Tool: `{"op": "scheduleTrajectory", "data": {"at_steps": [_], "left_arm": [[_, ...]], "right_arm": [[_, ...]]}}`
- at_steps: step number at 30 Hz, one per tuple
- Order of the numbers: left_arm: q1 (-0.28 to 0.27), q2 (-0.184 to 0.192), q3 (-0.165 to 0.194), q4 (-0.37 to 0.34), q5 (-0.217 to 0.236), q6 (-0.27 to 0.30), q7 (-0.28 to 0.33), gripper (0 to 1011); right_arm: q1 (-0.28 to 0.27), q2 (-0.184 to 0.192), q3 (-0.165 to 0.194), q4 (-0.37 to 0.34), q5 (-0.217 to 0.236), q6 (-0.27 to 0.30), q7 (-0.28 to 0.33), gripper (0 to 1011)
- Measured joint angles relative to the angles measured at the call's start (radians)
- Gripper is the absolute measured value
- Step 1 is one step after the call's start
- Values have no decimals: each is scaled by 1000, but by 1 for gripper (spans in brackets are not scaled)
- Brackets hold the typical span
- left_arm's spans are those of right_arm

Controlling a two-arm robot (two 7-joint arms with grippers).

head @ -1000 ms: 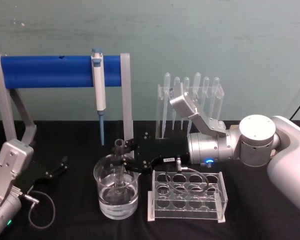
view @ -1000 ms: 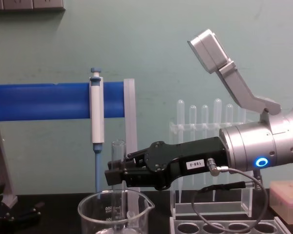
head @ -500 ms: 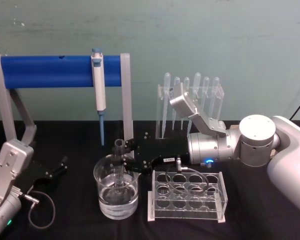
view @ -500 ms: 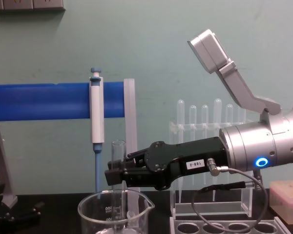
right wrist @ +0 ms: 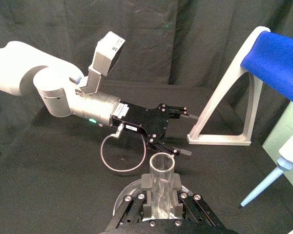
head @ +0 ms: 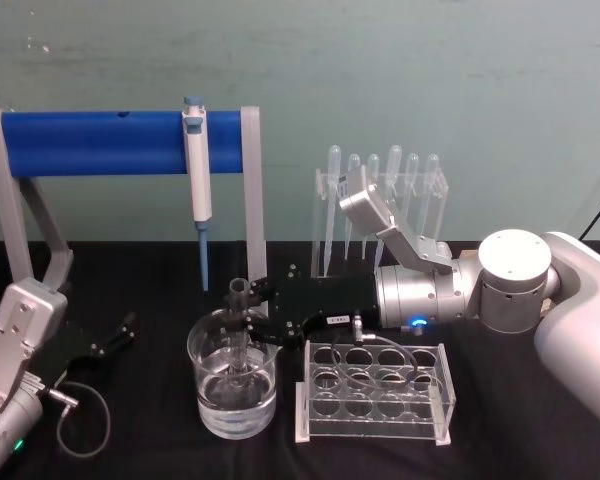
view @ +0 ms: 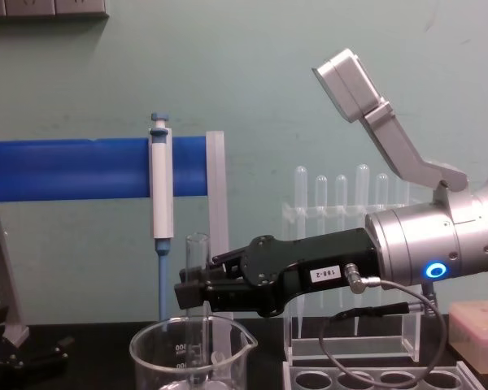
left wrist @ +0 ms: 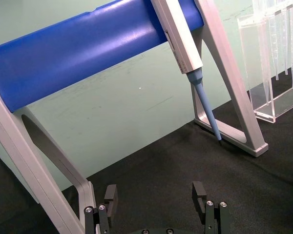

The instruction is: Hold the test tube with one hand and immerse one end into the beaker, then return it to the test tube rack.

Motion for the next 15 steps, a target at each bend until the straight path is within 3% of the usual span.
{"op": "scheduleTrajectory", "data": {"at_steps": [15], "left_arm": [[0,0,0,0,0,0,0,1000]], "right_arm": [[0,0,0,0,0,0,0,226]]}}
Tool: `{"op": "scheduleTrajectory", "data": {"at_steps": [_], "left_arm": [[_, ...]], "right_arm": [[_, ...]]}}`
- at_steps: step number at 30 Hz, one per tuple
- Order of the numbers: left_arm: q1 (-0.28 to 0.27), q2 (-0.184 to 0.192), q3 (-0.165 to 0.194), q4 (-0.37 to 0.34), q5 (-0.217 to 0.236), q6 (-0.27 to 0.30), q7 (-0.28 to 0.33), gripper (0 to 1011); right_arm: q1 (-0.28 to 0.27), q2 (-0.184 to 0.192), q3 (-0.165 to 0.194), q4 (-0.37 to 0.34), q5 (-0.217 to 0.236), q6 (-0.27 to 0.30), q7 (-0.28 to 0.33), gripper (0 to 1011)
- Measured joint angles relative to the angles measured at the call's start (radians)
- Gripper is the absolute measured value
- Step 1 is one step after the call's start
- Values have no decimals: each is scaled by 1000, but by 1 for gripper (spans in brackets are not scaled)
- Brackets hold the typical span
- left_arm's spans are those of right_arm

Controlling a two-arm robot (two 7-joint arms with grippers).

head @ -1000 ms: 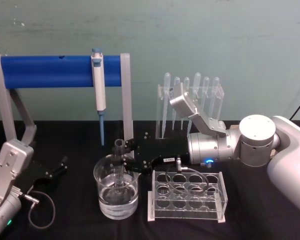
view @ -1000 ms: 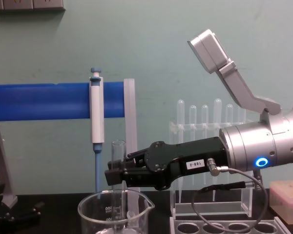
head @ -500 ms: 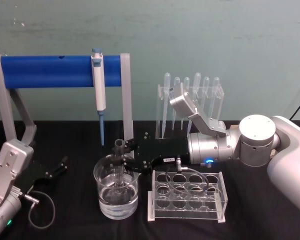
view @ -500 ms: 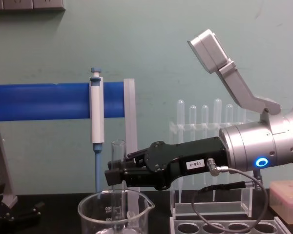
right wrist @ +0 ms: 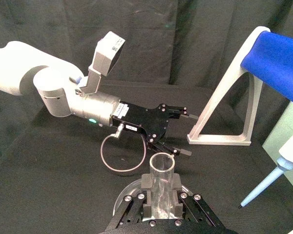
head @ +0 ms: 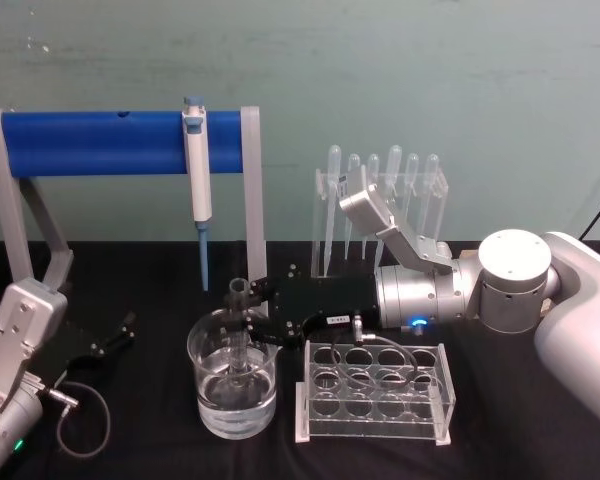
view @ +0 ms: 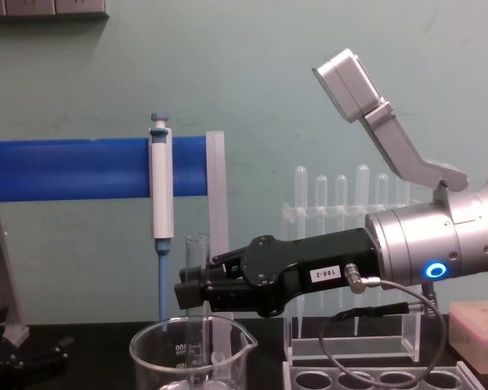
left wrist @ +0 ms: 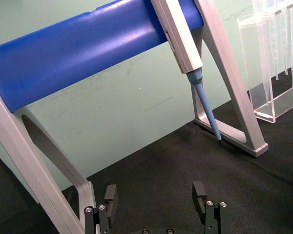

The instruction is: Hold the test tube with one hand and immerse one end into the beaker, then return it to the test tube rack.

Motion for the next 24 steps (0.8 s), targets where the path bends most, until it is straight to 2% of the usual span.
{"op": "scheduleTrajectory", "data": {"at_steps": [24], "left_arm": [[0,0,0,0,0,0,0,1000]], "right_arm": [[0,0,0,0,0,0,0,226]]}}
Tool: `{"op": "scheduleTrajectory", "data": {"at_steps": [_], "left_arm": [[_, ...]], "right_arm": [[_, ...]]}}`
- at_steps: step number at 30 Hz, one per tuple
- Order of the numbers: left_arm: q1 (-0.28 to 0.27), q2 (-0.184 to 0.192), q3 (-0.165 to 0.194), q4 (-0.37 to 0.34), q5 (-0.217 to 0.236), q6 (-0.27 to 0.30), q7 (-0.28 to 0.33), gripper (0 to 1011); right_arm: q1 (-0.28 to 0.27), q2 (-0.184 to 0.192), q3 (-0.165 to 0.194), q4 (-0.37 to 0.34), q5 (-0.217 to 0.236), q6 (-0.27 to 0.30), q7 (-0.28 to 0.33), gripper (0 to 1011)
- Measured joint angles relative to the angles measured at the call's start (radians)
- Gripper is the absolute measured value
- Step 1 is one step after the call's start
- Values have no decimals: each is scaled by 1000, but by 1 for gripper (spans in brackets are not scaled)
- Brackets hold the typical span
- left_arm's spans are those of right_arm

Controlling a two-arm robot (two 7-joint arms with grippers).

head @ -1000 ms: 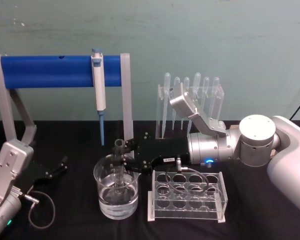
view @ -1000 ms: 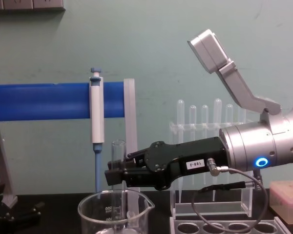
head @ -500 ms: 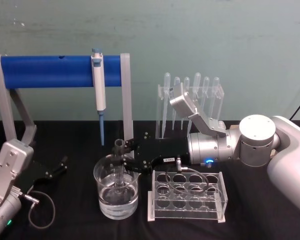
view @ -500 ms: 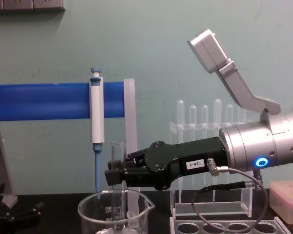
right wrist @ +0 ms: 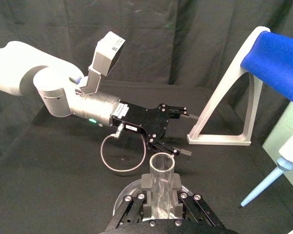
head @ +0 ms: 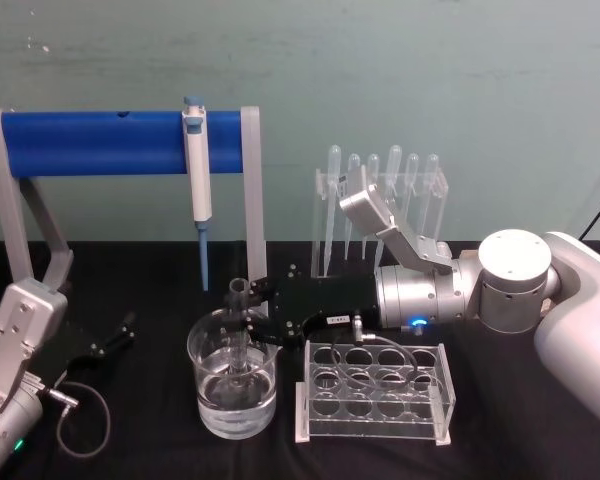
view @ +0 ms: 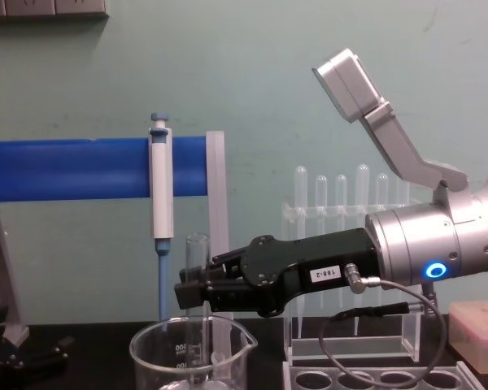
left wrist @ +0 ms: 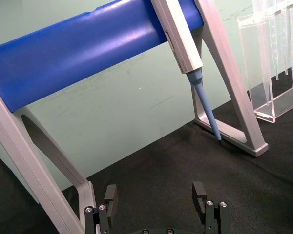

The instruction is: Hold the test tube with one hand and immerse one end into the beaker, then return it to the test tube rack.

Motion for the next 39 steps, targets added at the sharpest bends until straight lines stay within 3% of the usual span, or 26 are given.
{"op": "scheduleTrajectory", "data": {"at_steps": [20,39], "left_arm": [[0,0,0,0,0,0,0,1000],[0,0,0,0,0,0,0,1000]], "right_arm": [[10,37,1,-98,-14,64,-22,226],[-2,132,44,-286,58,107,-62,226]]}}
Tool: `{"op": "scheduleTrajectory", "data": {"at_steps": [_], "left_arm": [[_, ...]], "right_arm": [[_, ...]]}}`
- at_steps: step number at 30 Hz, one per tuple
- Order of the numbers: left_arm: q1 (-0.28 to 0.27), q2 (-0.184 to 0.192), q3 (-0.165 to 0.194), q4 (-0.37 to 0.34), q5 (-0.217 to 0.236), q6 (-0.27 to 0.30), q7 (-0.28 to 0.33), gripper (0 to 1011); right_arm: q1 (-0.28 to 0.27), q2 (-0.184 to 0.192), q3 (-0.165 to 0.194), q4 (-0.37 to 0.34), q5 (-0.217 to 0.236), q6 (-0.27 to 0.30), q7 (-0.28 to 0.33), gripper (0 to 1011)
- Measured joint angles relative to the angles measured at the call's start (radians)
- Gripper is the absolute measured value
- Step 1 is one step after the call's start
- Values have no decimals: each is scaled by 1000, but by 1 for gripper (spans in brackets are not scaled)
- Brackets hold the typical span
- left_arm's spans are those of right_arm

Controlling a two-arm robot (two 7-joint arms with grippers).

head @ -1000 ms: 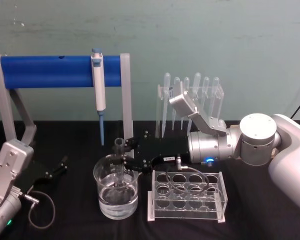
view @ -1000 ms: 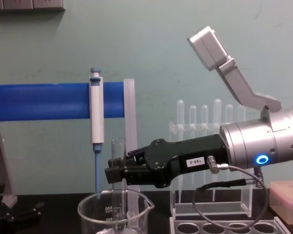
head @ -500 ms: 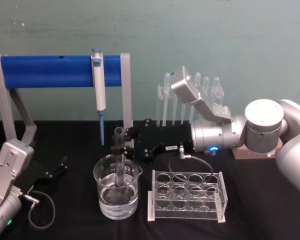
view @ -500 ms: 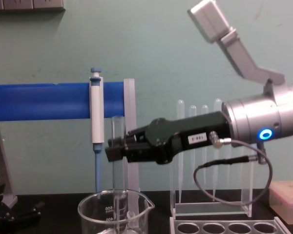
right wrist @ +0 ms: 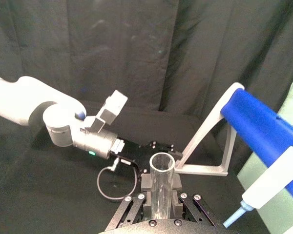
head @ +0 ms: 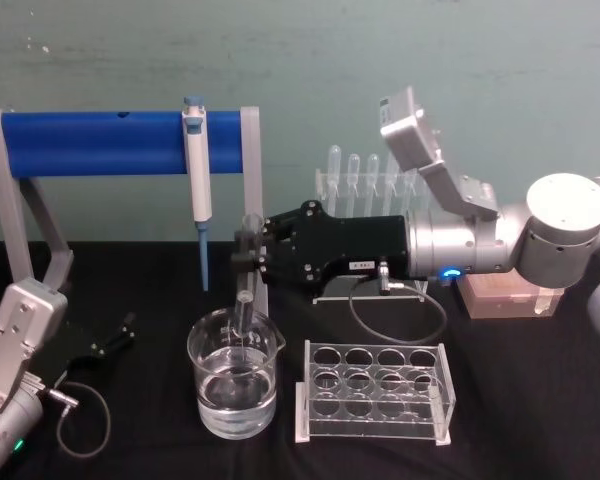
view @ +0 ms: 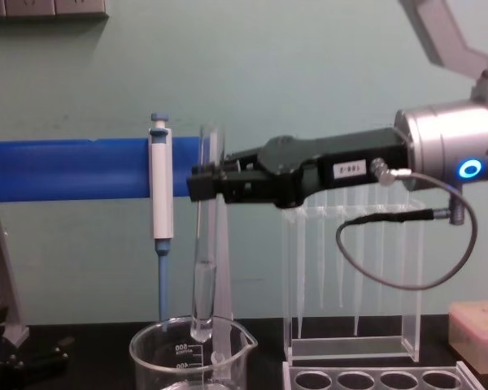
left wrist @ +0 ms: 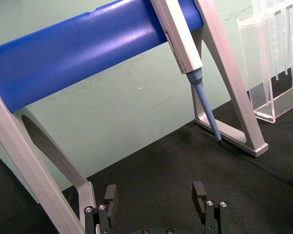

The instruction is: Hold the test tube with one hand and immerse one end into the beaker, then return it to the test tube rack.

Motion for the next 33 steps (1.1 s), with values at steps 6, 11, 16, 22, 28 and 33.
{"op": "scheduleTrajectory", "data": {"at_steps": [6,11,16,22,28,33], "left_arm": [[0,0,0,0,0,0,0,1000],[0,0,0,0,0,0,0,1000],[0,0,0,0,0,0,0,1000],[0,0,0,0,0,0,0,1000],[0,0,0,0,0,0,0,1000],[0,0,0,0,0,0,0,1000]], "right_arm": [[-13,44,10,-80,20,28,-23,226],[-38,100,25,-167,38,57,-53,226],[-88,180,51,-279,60,86,-98,226],[-151,257,80,-375,82,102,-142,226],[-240,339,117,-462,104,110,-192,226],[-285,370,136,-487,105,106,-215,227]]}}
